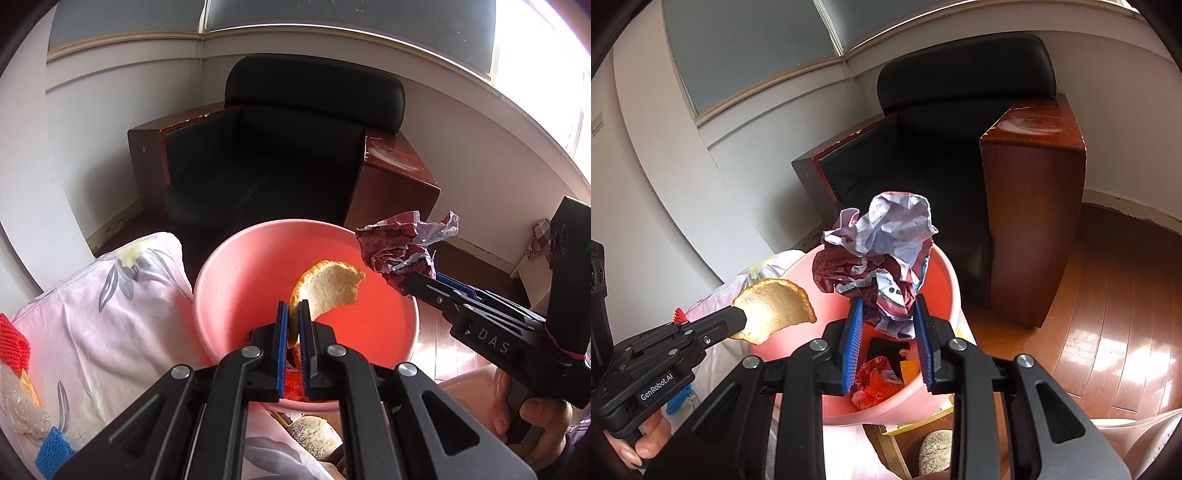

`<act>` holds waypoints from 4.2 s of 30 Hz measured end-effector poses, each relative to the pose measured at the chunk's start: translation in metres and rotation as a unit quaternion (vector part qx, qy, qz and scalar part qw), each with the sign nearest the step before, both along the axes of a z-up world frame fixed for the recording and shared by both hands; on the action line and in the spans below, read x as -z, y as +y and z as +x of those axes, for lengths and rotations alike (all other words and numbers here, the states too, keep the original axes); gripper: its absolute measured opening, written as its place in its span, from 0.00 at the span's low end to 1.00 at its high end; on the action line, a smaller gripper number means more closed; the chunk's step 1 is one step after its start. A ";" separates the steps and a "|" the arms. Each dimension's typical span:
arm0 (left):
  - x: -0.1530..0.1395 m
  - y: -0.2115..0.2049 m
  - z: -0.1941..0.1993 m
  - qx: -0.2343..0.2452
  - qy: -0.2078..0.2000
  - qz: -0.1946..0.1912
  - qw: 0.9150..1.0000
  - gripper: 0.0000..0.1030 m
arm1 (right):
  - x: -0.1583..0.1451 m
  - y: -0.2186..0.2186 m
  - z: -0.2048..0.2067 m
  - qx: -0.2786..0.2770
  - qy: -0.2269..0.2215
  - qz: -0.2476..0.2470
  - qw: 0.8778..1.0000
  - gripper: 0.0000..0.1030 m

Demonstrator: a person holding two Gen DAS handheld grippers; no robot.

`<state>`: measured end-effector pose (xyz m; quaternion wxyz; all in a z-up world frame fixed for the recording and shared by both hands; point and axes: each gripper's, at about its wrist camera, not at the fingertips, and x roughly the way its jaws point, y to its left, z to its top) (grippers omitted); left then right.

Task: Collect trash
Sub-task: 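Carry bread crust and crumpled paper in both tools over pink bucket, then open left tool dropping bread crust while right tool releases paper into bucket, then move both tools back to the table toward the blue foam net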

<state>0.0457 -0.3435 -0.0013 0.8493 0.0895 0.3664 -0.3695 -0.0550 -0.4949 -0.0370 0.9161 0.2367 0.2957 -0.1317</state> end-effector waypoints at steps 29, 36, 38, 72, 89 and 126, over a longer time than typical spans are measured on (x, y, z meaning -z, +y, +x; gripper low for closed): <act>0.006 0.045 -0.004 -0.076 -0.005 0.044 0.996 0.41 | 0.025 0.007 0.033 -0.028 0.027 0.042 0.998 0.33; 0.000 0.068 -0.008 -0.118 -0.004 0.044 0.992 0.42 | 0.029 0.010 0.039 -0.037 0.028 0.059 0.997 0.44; -0.002 0.072 -0.007 -0.128 -0.001 0.043 0.991 0.42 | 0.029 0.011 0.040 -0.039 0.028 0.063 0.997 0.44; -0.033 0.232 -0.058 -0.268 -0.020 -0.002 0.963 0.52 | -0.021 0.146 0.014 -0.171 -0.005 0.040 0.984 0.44; -0.021 0.292 -0.067 -0.274 -0.044 0.003 0.961 0.53 | -0.019 0.187 0.017 -0.187 0.015 0.040 0.981 0.44; 0.067 0.274 -0.015 -0.110 -0.024 0.132 0.985 0.47 | 0.011 0.248 0.064 -0.230 0.076 0.030 0.970 0.44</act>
